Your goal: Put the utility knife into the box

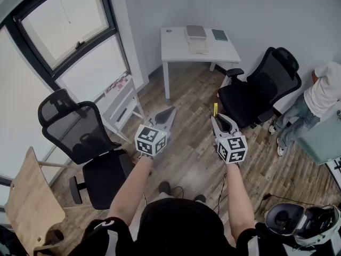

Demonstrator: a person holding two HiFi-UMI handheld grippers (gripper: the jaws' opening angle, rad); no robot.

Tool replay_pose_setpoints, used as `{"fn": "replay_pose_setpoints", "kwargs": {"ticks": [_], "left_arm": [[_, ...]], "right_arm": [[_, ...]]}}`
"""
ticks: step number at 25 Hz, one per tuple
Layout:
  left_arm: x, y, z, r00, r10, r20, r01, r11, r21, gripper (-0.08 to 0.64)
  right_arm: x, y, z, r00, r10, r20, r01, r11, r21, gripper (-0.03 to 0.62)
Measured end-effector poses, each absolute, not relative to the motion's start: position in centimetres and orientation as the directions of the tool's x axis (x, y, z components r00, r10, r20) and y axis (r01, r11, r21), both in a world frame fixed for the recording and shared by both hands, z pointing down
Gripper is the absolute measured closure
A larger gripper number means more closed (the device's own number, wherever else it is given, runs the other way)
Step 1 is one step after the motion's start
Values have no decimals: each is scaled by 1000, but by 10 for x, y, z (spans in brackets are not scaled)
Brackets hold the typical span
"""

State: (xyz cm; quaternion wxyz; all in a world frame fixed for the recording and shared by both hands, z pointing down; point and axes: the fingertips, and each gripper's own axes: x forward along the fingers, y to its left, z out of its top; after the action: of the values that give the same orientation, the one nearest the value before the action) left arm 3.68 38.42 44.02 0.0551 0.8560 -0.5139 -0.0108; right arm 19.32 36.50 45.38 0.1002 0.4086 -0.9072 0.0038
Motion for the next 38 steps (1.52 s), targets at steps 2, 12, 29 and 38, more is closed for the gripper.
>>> {"fn": "replay_pose_setpoints", "kwargs": {"ticks": [2, 12, 29, 38], "left_arm": [[27, 382, 441, 482, -875, 39, -873, -476, 107, 535], [-4, 371, 454, 523, -851, 51, -848, -514, 130, 535], [-28, 267, 461, 470, -882, 46, -875, -457, 161, 535], [-3, 175, 456, 452, -890, 58, -886, -440, 145, 535]], "right_arm": [[181, 364, 455, -641, -745, 185, -748, 660, 68, 514], [150, 356, 458, -598, -782, 178, -788, 613, 46, 514], [132, 243, 475, -628, -757, 179, -766, 642, 31, 514], [156, 146, 474, -649, -741, 171, -750, 661, 19, 514]]}}
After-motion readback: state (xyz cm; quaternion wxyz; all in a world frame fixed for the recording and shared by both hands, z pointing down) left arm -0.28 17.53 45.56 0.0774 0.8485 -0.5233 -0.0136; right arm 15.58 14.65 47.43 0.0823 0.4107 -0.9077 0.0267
